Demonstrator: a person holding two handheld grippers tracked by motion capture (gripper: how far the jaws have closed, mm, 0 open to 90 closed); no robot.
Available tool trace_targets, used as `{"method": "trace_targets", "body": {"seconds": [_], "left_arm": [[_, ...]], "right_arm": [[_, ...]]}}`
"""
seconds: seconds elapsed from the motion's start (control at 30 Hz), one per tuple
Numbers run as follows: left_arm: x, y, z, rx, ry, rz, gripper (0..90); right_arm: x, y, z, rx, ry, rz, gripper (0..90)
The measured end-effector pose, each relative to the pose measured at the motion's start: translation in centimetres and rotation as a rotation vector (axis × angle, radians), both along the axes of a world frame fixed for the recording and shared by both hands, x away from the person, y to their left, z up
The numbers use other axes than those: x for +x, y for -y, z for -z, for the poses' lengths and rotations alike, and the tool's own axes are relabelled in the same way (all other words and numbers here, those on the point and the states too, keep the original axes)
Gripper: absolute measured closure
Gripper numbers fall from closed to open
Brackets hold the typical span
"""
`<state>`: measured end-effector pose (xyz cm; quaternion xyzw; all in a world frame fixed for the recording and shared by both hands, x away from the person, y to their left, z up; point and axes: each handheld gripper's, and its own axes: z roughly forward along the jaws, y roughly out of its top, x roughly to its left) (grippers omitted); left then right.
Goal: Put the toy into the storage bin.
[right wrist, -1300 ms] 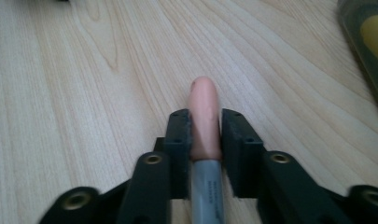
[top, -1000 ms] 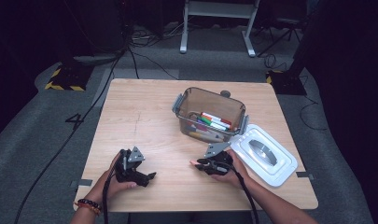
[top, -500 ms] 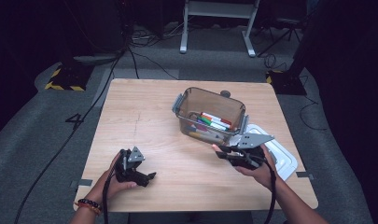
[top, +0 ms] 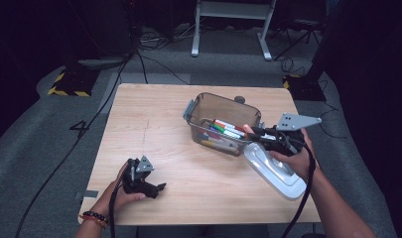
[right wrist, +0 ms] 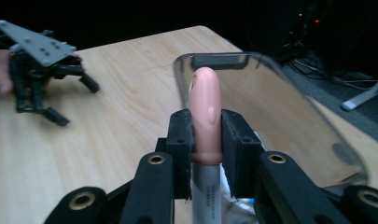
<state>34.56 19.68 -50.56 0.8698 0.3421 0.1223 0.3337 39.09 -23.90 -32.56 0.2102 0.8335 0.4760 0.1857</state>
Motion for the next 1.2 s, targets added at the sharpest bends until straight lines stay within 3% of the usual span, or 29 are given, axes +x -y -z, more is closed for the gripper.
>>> {"method": "trace_targets", "body": {"seconds": [0.33,0.5,0.53,0.7,0.77,0.87,0.93,1.0,1.2], "left_arm": [[0.0,0.0,0.0,0.0,0.0,0.004,1.1],[0.2,0.1,0.0,0.0,-0.004,0.008,0.5],[0.3,0.2,0.0,0.003,-0.002,0.009,0.5],[0.3,0.2,0.0,0.003,-0.002,0.008,0.5],[0.3,0.2,0.0,0.003,-0.002,0.009,0.5],[0.3,0.2,0.0,0.003,-0.002,0.009,0.5],[0.3,0.2,0.0,0.003,-0.002,0.009,0.5],[0.3,0.2,0.0,0.003,-0.002,0.009,0.5],[0.3,0.2,0.0,0.005,0.0,0.012,0.5]], "right_arm": [[5.6,-2.5,-2.1,-0.047,0.01,0.013,74.6],[7.5,-3.9,-2.1,-0.079,0.0,0.004,74.6],[8.2,-4.4,-2.0,-0.103,-0.007,-0.005,74.6],[10.0,-5.9,-1.0,-0.135,-0.053,-0.017,74.6],[11.1,-6.7,-0.2,-0.173,-0.088,-0.019,74.6],[12.1,-7.2,0.8,-0.192,-0.129,-0.015,74.6],[12.4,-7.4,1.1,-0.204,-0.142,-0.017,74.6],[13.1,-8.2,2.4,-0.263,-0.183,-0.029,74.6],[13.8,-9.6,4.2,-0.342,-0.262,-0.072,74.6]]}}
